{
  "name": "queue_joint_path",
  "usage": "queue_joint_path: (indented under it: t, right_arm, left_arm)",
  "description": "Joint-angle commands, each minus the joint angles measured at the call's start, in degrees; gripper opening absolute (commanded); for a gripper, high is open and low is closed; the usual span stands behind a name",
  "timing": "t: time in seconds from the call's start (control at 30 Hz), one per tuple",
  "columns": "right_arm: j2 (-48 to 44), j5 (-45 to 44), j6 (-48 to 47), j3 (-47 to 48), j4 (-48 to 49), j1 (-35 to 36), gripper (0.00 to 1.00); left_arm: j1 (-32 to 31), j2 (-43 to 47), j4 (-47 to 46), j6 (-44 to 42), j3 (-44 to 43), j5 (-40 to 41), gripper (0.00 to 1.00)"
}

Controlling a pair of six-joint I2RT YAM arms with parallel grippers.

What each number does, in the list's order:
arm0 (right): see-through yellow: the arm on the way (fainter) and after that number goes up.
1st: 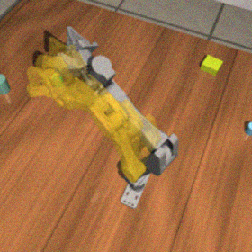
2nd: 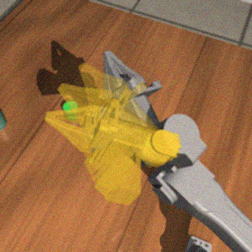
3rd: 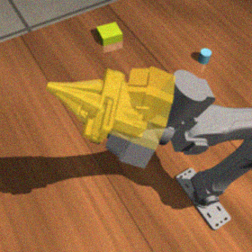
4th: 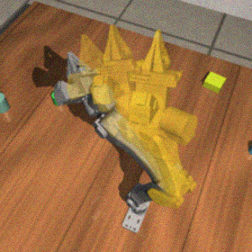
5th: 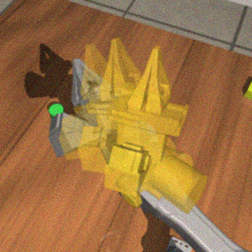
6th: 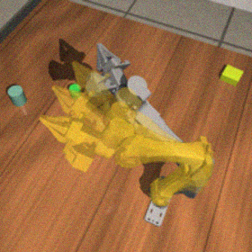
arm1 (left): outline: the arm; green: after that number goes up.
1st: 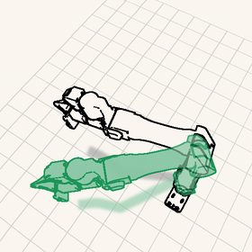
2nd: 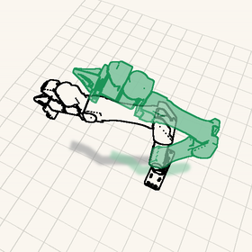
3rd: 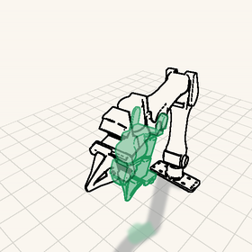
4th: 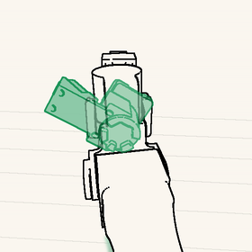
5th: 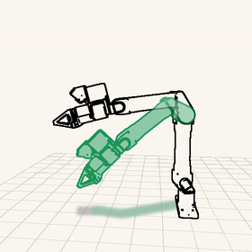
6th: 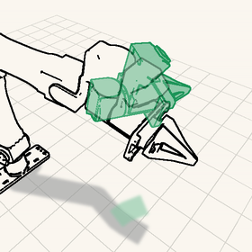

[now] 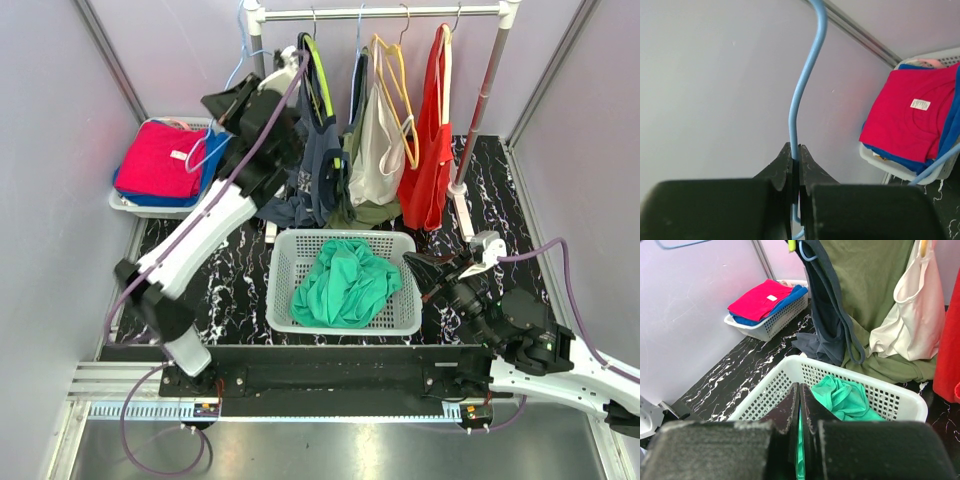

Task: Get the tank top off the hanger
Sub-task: Place the hanger at the clothesline.

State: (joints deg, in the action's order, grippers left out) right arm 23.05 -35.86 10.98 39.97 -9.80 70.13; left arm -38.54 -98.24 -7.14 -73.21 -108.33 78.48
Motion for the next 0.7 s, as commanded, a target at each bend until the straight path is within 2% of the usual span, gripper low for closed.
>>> queue_joint_path:
  t: [0.0,0.13,0.3,0.43,0.6,0.67]
  right_arm:
    - [-0.4,0.5,-1.1,2.2,0.7,0.1,0.04]
    - [-0.5,0.5,-1.1,2.4,0.4,0.2,0.04]
    - [-2.7,0.3,-0.7,2.0,-1.0,0.1,0.04]
    - [-4.1,0.1,-0.6,2.4,-2.4,0.2,0.03]
    - [-5.5,-0.1,-0.1,3.1,-4.2,0.2,0.03]
    - [-5.6,-0.2,-0.3,3.1,-4.0,0.2,0.03]
  left_arm:
    - [-3.4,10.6,7.0,10.5,8.2,-0.5,0.00]
    - [-7.4,13.8,9.5,11.2,11.7,0.8,0.00]
    - [-6.5,14.1,7.8,7.8,10.3,5.1,0.00]
    - [-2.9,12.1,-12.8,-6.0,10.2,7.1,0.00]
    - [-0.6,9.3,-14.2,-8.7,7.2,8.3,0.00]
    - [-0.6,7.0,-18.8,-13.5,6.2,9.3,0.00]
